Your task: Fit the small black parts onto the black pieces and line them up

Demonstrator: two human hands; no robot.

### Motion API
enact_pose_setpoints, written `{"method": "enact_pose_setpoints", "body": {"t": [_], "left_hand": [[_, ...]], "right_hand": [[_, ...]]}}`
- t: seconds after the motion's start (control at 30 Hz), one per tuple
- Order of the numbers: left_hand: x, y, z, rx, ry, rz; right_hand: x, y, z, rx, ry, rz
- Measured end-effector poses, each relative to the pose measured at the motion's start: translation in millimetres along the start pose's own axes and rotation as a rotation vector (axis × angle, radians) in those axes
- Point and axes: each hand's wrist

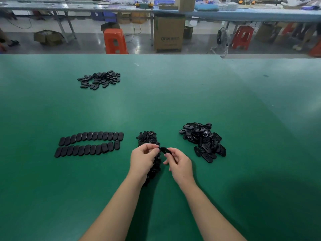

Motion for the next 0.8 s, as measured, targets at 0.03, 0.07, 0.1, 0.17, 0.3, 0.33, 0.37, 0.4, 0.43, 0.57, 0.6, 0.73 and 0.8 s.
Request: {"method": "enact_pose_setpoints", "body": {"t": [0.03, 0.07, 0.1, 0.17, 0.3, 0.33, 0.37, 0.4, 0.43, 0.57, 0.6, 0.73, 0.8], "left_hand": [[0, 1, 0, -0.01, -0.092, -0.035], [0, 2, -1, -0.015, -0.219, -0.082], [-1, 3, -1, -0.01, -0.344, -0.129], [-2, 5, -4, 0.001, -0.523, -0.194], [-3, 6, -11, -0.01, -0.766, -0.299], [-2, 5, -12, -0.004, -0.817, -0.322], [-1, 4, -13, 0.004, -0.855, -0.338], [-1, 4, -14, 0.009, -0.88, -0.344], [0, 3, -15, 0.008, -0.892, -0.344], [-3, 2, -16, -0.002, -0.853, -0.307], [-4, 3, -16, 0.002, -0.836, -0.293], [-7, 1, -15, 0.001, -0.802, -0.236], [-8, -1, -14, -0.01, -0.797, -0.207]], "right_hand": [[0, 0, 0, 0.002, -0.002, 0.003], [0, 0, 1, 0.002, 0.0, 0.007], [0, 0, 1, 0.002, 0.004, 0.009], [0, 0, 1, 0.007, 0.019, 0.005], [-2, -2, 0, 0.027, 0.037, 0.003], [-2, -2, 0, 0.031, 0.05, 0.003], [-2, -2, 0, 0.033, 0.064, 0.005], [-2, -2, 1, 0.034, 0.079, 0.01], [-2, -2, 1, 0.035, 0.095, 0.017], [-1, -2, 1, 0.039, 0.116, 0.03], [-2, -2, 1, 0.037, 0.112, 0.029], [-5, -4, 1, 0.038, 0.071, 0.025], [-6, -4, 1, 0.045, 0.048, 0.043]]}}
Point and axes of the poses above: each hand's wrist, its own y-axis away from the middle knuckle, its own z-axis out of the back of the hand, x = y × z, and after that the axes turned 9 degrees about x, right-handed
